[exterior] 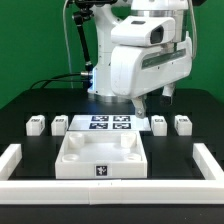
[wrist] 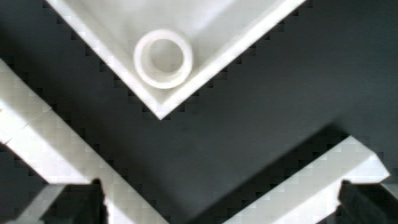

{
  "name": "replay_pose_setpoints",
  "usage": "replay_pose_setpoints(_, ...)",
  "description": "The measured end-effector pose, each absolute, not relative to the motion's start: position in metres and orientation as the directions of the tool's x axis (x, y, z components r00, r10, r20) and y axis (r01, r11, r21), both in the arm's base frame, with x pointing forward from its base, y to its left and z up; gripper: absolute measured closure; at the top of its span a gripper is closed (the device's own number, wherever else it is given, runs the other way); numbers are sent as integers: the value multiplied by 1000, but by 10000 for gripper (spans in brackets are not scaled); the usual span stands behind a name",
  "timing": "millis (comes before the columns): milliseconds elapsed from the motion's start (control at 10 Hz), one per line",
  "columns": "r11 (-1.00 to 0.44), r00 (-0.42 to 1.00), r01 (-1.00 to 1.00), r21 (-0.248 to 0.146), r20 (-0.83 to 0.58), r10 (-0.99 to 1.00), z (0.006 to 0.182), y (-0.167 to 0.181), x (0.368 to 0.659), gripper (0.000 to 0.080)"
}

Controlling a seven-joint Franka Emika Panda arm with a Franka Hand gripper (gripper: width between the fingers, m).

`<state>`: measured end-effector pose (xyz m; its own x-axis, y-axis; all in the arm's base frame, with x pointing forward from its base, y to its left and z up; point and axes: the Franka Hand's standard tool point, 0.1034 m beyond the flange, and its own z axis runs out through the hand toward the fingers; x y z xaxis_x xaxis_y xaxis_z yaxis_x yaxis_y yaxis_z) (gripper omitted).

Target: Assemble square table

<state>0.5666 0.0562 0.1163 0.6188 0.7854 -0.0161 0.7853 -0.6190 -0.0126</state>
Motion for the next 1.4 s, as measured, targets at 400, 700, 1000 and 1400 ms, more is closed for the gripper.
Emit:
replay_pose_setpoints(400, -619, 619, 785, -13, -16, 785, 116, 56, 567, 150)
replay_pose_setpoints(700, -619, 619, 785, -13, -16, 785, 116, 56, 567, 150)
replay_pose_setpoints(1000, -619, 619, 785, -13, -16, 786, 116, 56, 566, 150)
replay_pose_setpoints(1400, -409, 408, 912, -28, -26, 912, 105, 29, 529, 150)
